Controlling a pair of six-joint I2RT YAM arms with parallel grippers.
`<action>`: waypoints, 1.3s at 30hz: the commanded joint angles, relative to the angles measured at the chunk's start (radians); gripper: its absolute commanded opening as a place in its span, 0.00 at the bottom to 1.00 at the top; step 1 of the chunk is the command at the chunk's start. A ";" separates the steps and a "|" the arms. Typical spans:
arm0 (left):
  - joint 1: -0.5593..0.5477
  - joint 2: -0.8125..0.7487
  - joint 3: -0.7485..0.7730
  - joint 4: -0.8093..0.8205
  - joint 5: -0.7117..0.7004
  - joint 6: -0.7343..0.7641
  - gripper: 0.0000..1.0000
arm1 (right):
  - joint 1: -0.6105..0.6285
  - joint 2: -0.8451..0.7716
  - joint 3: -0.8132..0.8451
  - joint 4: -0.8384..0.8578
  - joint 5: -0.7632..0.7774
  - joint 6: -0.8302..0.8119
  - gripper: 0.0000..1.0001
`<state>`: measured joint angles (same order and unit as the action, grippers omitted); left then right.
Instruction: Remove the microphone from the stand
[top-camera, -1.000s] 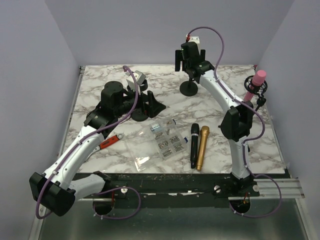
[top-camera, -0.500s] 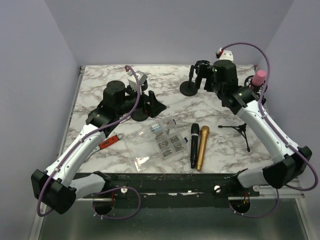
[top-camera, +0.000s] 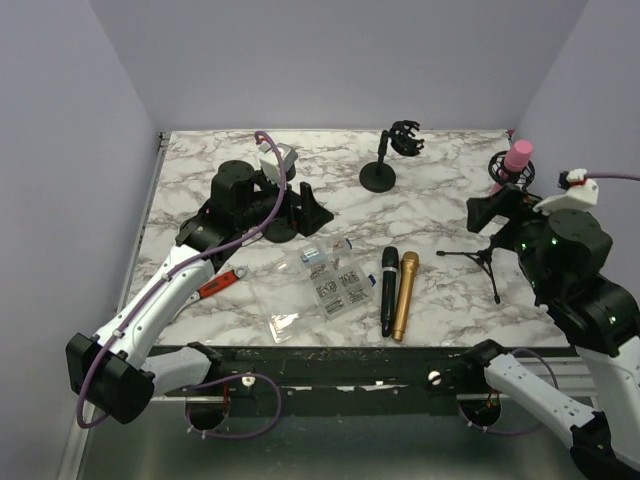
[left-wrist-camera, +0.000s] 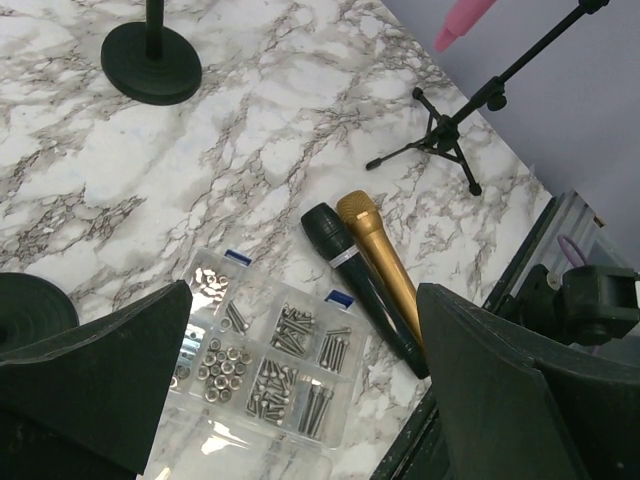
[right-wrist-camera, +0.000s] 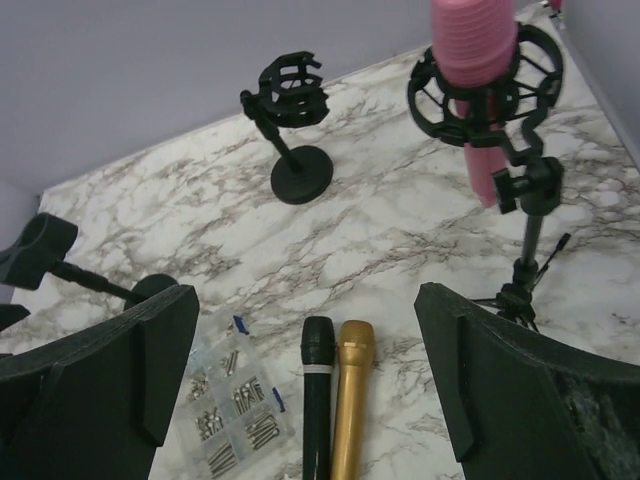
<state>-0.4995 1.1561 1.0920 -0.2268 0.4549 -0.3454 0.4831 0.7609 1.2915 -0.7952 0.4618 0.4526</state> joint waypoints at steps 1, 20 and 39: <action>-0.006 0.001 0.031 -0.012 -0.025 0.024 0.99 | 0.002 -0.032 0.027 -0.154 0.148 0.058 1.00; -0.013 0.007 0.045 -0.019 0.022 0.001 0.99 | 0.000 0.214 -0.079 -0.065 0.468 0.115 0.94; -0.014 0.025 0.053 -0.011 0.088 -0.041 0.99 | -0.124 0.356 0.021 0.479 0.595 -0.319 0.92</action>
<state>-0.5064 1.1866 1.1313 -0.2554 0.4824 -0.3569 0.4397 1.0466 1.3334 -0.4892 1.1202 0.1894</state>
